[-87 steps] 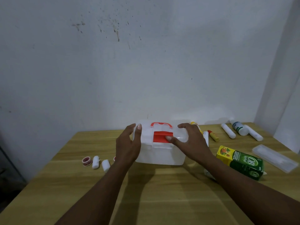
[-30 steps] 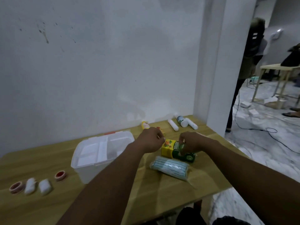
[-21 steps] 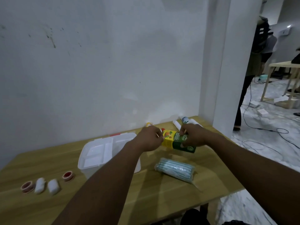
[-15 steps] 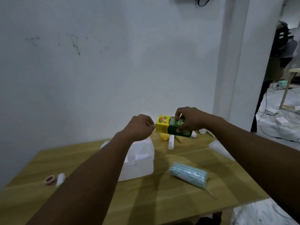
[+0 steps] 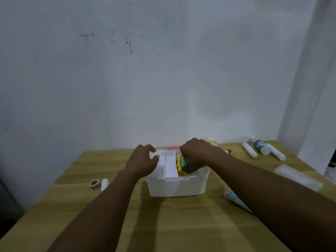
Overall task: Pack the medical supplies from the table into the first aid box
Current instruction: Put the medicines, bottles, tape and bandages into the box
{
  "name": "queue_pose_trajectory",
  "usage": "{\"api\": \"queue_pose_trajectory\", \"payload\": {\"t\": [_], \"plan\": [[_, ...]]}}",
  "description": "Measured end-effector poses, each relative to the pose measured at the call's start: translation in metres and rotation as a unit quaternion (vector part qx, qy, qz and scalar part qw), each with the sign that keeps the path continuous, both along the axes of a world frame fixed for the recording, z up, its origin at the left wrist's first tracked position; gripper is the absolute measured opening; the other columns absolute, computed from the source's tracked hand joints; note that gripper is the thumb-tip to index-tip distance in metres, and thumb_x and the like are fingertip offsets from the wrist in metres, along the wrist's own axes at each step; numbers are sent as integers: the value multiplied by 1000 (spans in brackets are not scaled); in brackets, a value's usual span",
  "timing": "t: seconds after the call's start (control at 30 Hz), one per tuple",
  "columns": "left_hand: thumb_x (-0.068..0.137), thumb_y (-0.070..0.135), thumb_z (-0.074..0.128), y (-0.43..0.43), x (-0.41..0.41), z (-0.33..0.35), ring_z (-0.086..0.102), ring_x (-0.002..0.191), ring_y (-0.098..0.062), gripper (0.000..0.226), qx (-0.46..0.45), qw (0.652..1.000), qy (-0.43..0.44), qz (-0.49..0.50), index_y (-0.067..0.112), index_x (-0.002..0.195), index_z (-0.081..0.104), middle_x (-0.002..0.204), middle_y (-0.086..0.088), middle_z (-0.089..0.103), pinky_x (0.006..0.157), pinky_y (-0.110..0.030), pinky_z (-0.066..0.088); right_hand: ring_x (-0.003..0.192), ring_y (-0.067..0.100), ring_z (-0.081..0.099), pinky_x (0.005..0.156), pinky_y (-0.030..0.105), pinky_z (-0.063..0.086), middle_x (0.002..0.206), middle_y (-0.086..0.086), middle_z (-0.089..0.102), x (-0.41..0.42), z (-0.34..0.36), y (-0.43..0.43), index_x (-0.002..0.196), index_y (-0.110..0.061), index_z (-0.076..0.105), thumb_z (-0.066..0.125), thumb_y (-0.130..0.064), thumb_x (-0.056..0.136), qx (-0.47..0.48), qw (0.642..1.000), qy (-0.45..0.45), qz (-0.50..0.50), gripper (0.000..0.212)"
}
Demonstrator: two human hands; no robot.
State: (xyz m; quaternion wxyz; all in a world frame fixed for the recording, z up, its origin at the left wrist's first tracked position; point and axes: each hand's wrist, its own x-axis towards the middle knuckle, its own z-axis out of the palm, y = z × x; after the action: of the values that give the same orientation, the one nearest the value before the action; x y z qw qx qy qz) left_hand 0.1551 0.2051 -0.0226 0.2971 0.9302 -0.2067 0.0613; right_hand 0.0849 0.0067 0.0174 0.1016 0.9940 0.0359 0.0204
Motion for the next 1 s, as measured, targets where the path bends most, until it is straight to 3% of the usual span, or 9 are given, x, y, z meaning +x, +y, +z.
{"api": "queue_pose_trajectory", "payload": {"t": [0.2, 0.37, 0.43, 0.57, 0.67, 0.73, 0.8, 0.87, 1.0], "plan": [[92, 39, 62, 10, 8, -16, 55, 115, -22, 37, -27, 999, 18, 4, 19, 123, 61, 126, -7, 59, 90, -31, 42, 103, 25, 60, 80, 34, 50, 119, 8, 62, 12, -27, -5, 115, -16, 61, 80, -26, 74, 176, 982, 41, -46, 46], [92, 40, 63, 9, 6, -20, 58, 115, -24, 43, -59, 998, 18, 23, 18, 128, 58, 127, -8, 61, 95, -36, 47, 105, 29, 61, 81, 33, 49, 107, 14, 65, 4, -23, -9, 99, -5, 62, 60, -24, 85, 303, 940, -75, -139, 24], [91, 43, 62, 7, 4, -21, 60, 111, -26, 46, -86, 995, 44, 28, 18, 129, 57, 126, -9, 62, 95, -45, 53, 102, 33, 64, 74, 32, 49, 98, 16, 63, 4, -16, -1, 92, -3, 55, 54, -20, 89, 358, 910, -56, -203, 17], [92, 48, 59, 5, -1, -24, 61, 110, -27, 48, -81, 995, 44, 38, 18, 131, 56, 128, -8, 63, 94, -47, 54, 114, 32, 62, 86, 33, 51, 119, 15, 63, 9, -11, 17, 112, -1, 61, 50, -8, 93, 405, 878, 26, -254, 23], [94, 48, 57, 4, -2, -25, 60, 112, -26, 48, -78, 995, 33, 44, 18, 131, 56, 129, -8, 63, 95, -45, 52, 113, 41, 61, 80, 40, 57, 117, 19, 55, 14, -12, 18, 121, 0, 47, 44, -14, 98, 556, 779, 52, -285, 27], [94, 49, 56, 4, -2, -24, 60, 112, -26, 48, -75, 996, 33, 45, 17, 131, 56, 129, -8, 63, 95, -44, 51, 105, 43, 63, 88, 44, 57, 123, 25, 55, 16, -14, 17, 136, -4, 40, 41, -24, 97, 636, 707, 59, -303, 43], [94, 49, 55, 5, -3, -23, 60, 112, -26, 48, -77, 995, 37, 46, 17, 130, 56, 128, -8, 63, 95, -45, 51, 97, 43, 63, 91, 45, 56, 121, 26, 56, 17, -17, 12, 141, -8, 38, 41, -28, 96, 668, 675, 59, -308, 49], [94, 50, 53, 3, -5, -20, 60, 111, -26, 47, -70, 996, 28, 50, 19, 129, 56, 128, -8, 62, 94, -45, 51, 90, 40, 61, 87, 44, 56, 113, 25, 56, 13, -14, 5, 138, -3, 41, 43, -27, 95, 675, 668, 53, -308, 49], [94, 49, 53, -18, -11, -3, 57, 115, -28, 44, -39, 998, -38, 38, 21, 128, 57, 133, -9, 54, 92, -42, 50, 83, 38, 62, 82, 47, 58, 108, 28, 59, -11, 12, -23, 118, 6, 47, 50, -11, 91, 667, 697, 12, -263, 32]]}}
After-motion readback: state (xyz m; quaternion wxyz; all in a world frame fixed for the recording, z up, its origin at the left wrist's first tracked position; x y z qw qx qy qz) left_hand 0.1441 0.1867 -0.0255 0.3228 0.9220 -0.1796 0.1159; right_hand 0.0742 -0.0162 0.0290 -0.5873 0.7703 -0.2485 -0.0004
